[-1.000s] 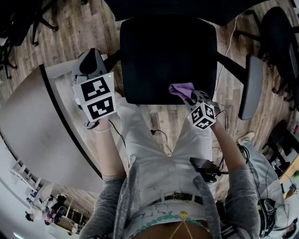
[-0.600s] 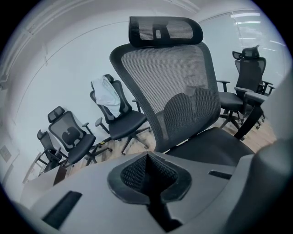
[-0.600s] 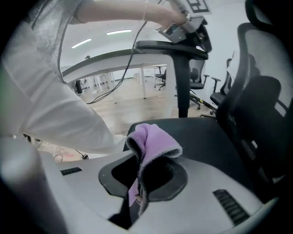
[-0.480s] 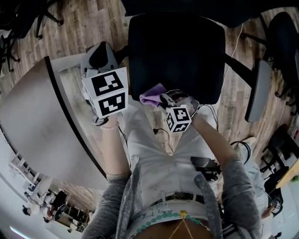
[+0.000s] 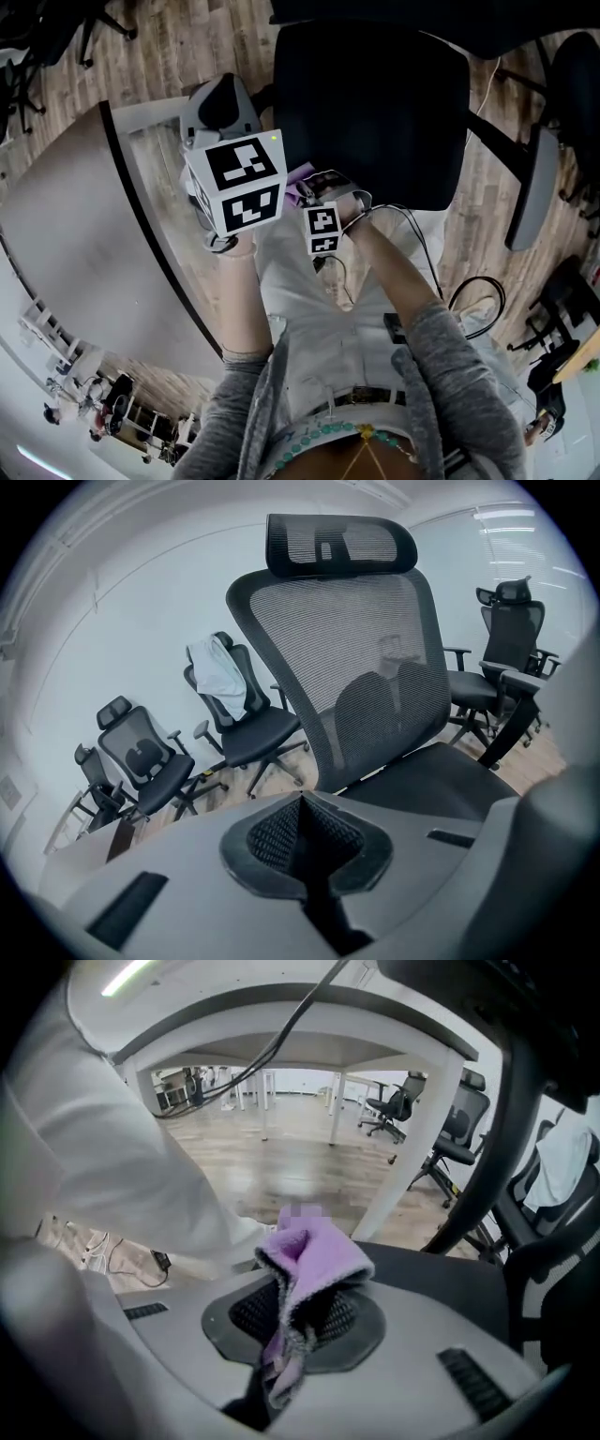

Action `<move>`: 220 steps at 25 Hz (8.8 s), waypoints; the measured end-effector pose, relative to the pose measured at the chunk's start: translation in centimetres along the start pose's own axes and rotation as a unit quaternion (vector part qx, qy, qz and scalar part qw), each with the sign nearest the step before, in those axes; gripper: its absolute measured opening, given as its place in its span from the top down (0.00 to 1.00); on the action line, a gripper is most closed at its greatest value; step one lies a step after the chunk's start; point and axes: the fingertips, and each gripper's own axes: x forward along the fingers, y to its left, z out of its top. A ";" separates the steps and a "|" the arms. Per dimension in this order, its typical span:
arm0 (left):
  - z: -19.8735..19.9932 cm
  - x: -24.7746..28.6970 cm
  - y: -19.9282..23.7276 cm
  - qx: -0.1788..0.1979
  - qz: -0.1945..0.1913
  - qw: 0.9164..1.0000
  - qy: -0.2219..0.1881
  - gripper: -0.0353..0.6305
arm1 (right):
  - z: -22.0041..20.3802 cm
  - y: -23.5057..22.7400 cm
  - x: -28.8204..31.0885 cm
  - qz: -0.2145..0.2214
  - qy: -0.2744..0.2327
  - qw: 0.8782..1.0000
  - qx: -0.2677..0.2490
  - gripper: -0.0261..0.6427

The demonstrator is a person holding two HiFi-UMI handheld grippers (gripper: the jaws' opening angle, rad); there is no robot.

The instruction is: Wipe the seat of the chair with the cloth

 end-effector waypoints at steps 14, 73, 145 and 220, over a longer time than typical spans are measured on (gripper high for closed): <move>-0.1 0.0 0.1 0.002 0.001 1.000 0.000 0.94 | -1.8 1.2 -0.1 0.006 0.012 1.000 -0.005 0.89; -0.3 -0.2 0.3 0.015 0.017 1.000 0.004 0.94 | -16.3 6.5 -6.7 0.026 0.104 0.993 0.058 0.89; -0.3 -0.1 -0.4 0.027 0.039 0.999 0.007 0.94 | -30.6 9.4 -16.4 0.034 0.254 0.927 0.275 0.89; 12.3 -17.0 -11.2 0.047 -0.115 0.980 -0.156 0.94 | 0.3 -17.2 -41.2 -0.251 -0.131 0.890 0.358 0.89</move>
